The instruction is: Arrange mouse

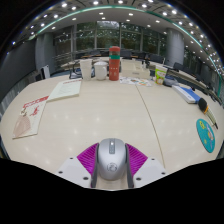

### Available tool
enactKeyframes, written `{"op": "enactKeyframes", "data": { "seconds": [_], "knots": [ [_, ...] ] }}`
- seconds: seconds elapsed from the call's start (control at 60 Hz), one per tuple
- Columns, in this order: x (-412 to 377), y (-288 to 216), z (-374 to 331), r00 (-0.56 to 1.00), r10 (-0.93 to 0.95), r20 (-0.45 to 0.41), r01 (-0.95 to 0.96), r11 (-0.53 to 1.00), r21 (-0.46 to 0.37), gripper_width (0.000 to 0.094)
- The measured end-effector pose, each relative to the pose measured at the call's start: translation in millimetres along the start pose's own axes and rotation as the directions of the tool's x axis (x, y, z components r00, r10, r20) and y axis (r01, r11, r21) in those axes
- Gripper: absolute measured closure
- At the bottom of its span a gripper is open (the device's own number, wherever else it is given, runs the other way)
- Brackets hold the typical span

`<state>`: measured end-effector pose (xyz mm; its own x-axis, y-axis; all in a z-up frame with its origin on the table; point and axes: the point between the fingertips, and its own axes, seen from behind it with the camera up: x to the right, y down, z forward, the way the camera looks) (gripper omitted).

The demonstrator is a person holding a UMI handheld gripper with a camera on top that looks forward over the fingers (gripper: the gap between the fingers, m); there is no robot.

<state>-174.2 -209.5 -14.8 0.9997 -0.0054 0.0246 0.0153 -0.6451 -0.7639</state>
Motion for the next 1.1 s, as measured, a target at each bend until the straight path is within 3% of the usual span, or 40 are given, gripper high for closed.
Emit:
{"op": "enactKeyframes", "data": {
  "seconds": [0.15, 0.333, 0.533, 0.667, 0.833, 1.1],
  "knots": [
    [-6, -14, -10, 0.999, 0.003, 0.055, -0.003, 1.0, 0.007, 0.0574],
    [14, -106, -78, 0.989, 0.02, 0.148, -0.047, 0.983, 0.177, 0.0575],
    [147, -184, -142, 0.988, 0.046, 0.144, -0.092, 0.94, 0.329, 0.0578],
    [266, -180, -129, 0.993, 0.094, 0.067, -0.111, 0.944, 0.312, 0.0578],
    [390, -114, -77, 0.992, 0.124, -0.038, -0.114, 0.972, 0.207, 0.0578],
    [462, -18, -7, 0.991, 0.112, -0.073, -0.108, 0.993, 0.051, 0.0552]
  ]
}}
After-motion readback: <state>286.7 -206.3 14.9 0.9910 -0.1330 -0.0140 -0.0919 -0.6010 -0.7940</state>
